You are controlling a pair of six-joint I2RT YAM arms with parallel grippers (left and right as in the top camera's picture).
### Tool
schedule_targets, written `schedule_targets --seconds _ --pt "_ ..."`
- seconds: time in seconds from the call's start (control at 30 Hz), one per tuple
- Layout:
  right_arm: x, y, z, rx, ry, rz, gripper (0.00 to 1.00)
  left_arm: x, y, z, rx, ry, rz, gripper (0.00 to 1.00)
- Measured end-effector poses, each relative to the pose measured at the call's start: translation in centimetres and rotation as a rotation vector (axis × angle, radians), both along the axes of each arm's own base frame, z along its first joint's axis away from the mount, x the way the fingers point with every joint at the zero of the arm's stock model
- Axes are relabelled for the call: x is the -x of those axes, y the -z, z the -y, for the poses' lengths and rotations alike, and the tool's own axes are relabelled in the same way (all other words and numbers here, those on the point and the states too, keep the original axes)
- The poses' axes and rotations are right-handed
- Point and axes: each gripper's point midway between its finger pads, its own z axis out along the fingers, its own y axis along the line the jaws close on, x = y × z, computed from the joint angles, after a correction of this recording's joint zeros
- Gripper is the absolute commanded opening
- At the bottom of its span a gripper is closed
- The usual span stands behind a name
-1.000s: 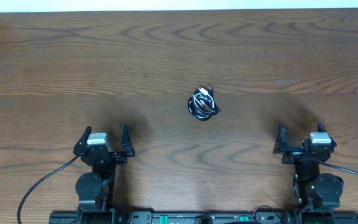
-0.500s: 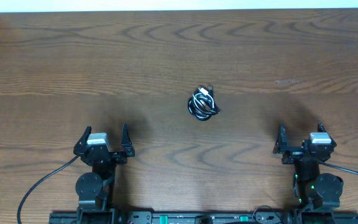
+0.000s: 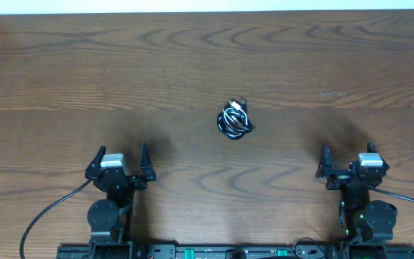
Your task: Untangle cables
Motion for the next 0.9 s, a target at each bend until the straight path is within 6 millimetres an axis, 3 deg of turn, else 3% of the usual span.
schedule_targets --seconds 0.37,0.5,0.67,0.77,0.9 --pt "0.0 -0.1 -0.3 0.002 -0.015 0.004 0.99 0.0 0.0 0.0 0.000 0.000 0.000 1.00" --pt "0.3 -1.4 -3.6 -0.208 -0.203 0.038 0.99 0.0 0.0 0.0 0.000 0.000 0.000 1.00" --pt "2.1 -1.9 -8.5 -0.530 -0.483 -0.059 0.99 0.0 0.0 0.0 0.000 0.000 0.000 0.99" --pt "2.8 -2.3 -9.5 -0.648 -0.545 -0.099 0.99 0.0 0.0 0.0 0.000 0.000 0.000 1.00" --pt "3.6 -4.9 -10.4 -0.695 -0.640 -0.038 0.99 0.0 0.0 0.0 0.000 0.000 0.000 1.00"
